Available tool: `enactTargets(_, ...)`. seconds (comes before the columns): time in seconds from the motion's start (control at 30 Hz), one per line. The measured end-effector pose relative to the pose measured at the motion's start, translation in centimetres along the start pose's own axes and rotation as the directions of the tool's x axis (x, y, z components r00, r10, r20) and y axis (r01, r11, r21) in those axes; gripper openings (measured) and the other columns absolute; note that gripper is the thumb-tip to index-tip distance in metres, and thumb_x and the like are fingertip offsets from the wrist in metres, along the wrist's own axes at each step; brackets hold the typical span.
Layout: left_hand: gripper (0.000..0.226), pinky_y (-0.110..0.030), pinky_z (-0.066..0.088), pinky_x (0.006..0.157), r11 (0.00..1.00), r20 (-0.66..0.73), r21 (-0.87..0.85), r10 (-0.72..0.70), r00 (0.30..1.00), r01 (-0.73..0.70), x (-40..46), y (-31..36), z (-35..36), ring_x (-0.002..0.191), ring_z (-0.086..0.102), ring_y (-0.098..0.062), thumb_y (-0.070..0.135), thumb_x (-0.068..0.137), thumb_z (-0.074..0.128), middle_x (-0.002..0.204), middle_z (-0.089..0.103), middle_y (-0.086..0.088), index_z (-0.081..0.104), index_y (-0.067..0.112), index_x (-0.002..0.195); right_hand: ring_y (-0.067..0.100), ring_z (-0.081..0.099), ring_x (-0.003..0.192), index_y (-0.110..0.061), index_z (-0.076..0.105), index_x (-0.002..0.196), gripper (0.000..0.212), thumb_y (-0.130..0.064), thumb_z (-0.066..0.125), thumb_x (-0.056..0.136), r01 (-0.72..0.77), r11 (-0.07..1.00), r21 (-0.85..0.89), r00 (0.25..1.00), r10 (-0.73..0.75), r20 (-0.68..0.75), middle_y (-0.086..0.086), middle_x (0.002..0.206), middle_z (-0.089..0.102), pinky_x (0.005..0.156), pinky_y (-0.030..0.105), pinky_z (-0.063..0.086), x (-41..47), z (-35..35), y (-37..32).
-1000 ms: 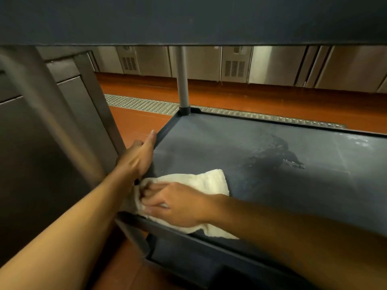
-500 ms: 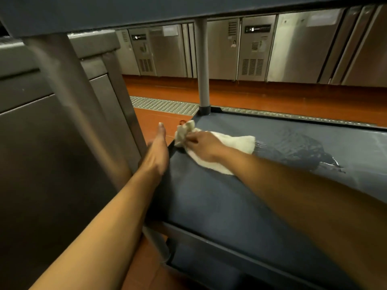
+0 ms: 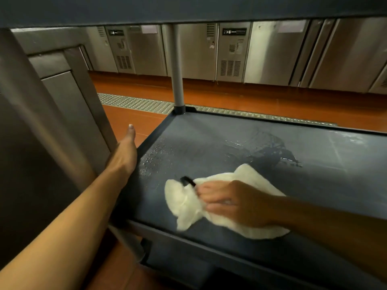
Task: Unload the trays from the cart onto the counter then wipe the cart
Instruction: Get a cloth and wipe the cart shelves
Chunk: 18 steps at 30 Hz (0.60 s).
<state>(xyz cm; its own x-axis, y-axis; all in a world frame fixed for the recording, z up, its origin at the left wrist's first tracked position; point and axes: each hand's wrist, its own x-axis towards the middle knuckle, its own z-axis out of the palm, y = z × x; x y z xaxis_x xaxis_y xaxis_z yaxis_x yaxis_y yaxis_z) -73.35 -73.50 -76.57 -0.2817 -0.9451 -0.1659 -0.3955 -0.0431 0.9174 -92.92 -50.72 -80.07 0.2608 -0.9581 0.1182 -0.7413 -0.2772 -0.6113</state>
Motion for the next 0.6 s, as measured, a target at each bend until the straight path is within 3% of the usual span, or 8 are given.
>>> enactTargets(0.1, 0.116, -0.058, 0.016, 0.123, 0.996, 0.033, 0.08, 0.047, 0.998, -0.05, -0.6, 0.0, -0.1, 0.153, 0.03, -0.029, 0.098, 0.07, 0.011, 0.168, 0.029, -0.009, 0.019, 0.03, 0.163, -0.002, 0.056, 0.12, -0.023, 0.071, 0.125, 0.032, -0.036, 0.049, 0.107, -0.2, 0.969, -0.145, 0.973, 0.18, -0.141, -0.013, 0.129, 0.065, 0.108, 0.021, 0.039, -2.2, -2.9, 2.1)
enactTargets(0.2, 0.121, -0.058, 0.016, 0.124, 0.996, 0.03, 0.057, 0.066, 0.997, -0.067, -0.8, -0.1, 0.0, 0.153, 0.03, -0.029, 0.1, 0.064, 0.014, 0.168, 0.029, -0.008, 0.021, 0.03, 0.163, -0.005, 0.054, 0.103, -0.048, 0.063, 0.129, 0.062, -0.078, 0.022, 0.094, -0.496, 0.797, -0.346, 0.848, 0.358, -0.391, -0.027, 0.117, 0.06, 0.096, 0.023, 0.043, -3.5, -6.1, 4.5)
enactTargets(0.23, 0.12, -0.057, 0.018, 0.124, 0.997, 0.033, 0.048, 0.065, 0.997, -0.066, -0.6, -0.2, 0.1, 0.153, 0.031, -0.029, 0.1, 0.065, 0.015, 0.167, 0.031, -0.008, 0.022, 0.03, 0.162, -0.002, 0.055, 0.099, -0.046, 0.064, 0.128, 0.058, -0.075, 0.024, 0.097, -0.592, 0.738, -0.323, 0.784, 0.436, -0.442, -0.023, 0.116, 0.062, 0.093, 0.024, 0.043, -4.0, -7.4, 5.7)
enactTargets(0.33, 0.114, -0.06, 0.018, 0.123, 0.997, 0.052, 0.048, 0.066, 0.996, -0.068, 0.0, -0.7, 0.3, 0.152, 0.032, -0.031, 0.098, 0.071, 0.016, 0.165, 0.034, -0.009, 0.022, 0.03, 0.162, 0.017, 0.063, 0.084, -0.016, 0.071, 0.121, 0.029, -0.032, 0.051, 0.107, -0.736, 0.667, -0.116, 0.607, 0.574, -0.549, 0.006, 0.104, 0.072, 0.08, 0.029, 0.042, -5.4, -11.4, 11.4)
enactTargets(0.43, 0.119, -0.06, 0.023, 0.121, 0.994, 0.055, 0.085, 0.071, 0.996, -0.075, 0.6, -1.3, 0.2, 0.149, 0.037, -0.033, 0.104, 0.067, 0.016, 0.163, 0.04, -0.009, 0.028, 0.031, 0.16, 0.026, 0.061, 0.086, -0.01, 0.071, 0.118, 0.031, -0.029, 0.049, 0.107, -0.853, 0.52, -0.04, 0.401, 0.605, -0.687, 0.013, 0.103, 0.073, 0.078, 0.031, 0.04, -6.6, -14.2, 16.1)
enactTargets(0.5, 0.126, -0.06, 0.03, 0.116, 0.985, 0.055, 0.155, 0.073, 0.996, -0.08, 0.7, -1.2, 0.3, 0.139, 0.047, -0.035, 0.109, 0.059, 0.015, 0.155, 0.048, -0.011, 0.039, 0.03, 0.154, 0.028, 0.062, 0.097, -0.005, 0.067, 0.122, 0.035, -0.024, 0.041, 0.109, -0.881, 0.463, 0.095, 0.268, 0.655, -0.706, 0.015, 0.112, 0.07, 0.08, 0.028, 0.038, -5.0, -14.1, 17.2)
enactTargets(0.53, 0.126, -0.06, 0.033, 0.114, 0.981, 0.057, 0.176, 0.075, 0.996, -0.084, 0.8, -1.2, 0.3, 0.134, 0.05, -0.035, 0.109, 0.059, 0.015, 0.151, 0.052, -0.013, 0.043, 0.028, 0.151, 0.027, 0.062, 0.105, -0.003, 0.062, 0.127, 0.036, -0.017, 0.034, 0.11, -0.869, 0.473, 0.143, 0.236, 0.652, -0.721, 0.016, 0.12, 0.067, 0.081, 0.024, 0.04, -3.6, -13.2, 16.5)
enactTargets(0.6, 0.127, -0.06, 0.033, 0.112, 0.978, 0.059, 0.195, 0.071, 0.996, -0.081, 0.7, -1.0, 0.4, 0.133, 0.05, -0.036, 0.107, 0.063, 0.013, 0.151, 0.05, -0.015, 0.042, 0.022, 0.151, 0.024, 0.062, 0.108, -0.004, 0.058, 0.132, 0.04, -0.007, 0.028, 0.105, -0.86, 0.509, 0.033, 0.335, 0.614, -0.715, 0.017, 0.128, 0.064, 0.088, 0.026, 0.049, 0.4, -11.1, 13.6)
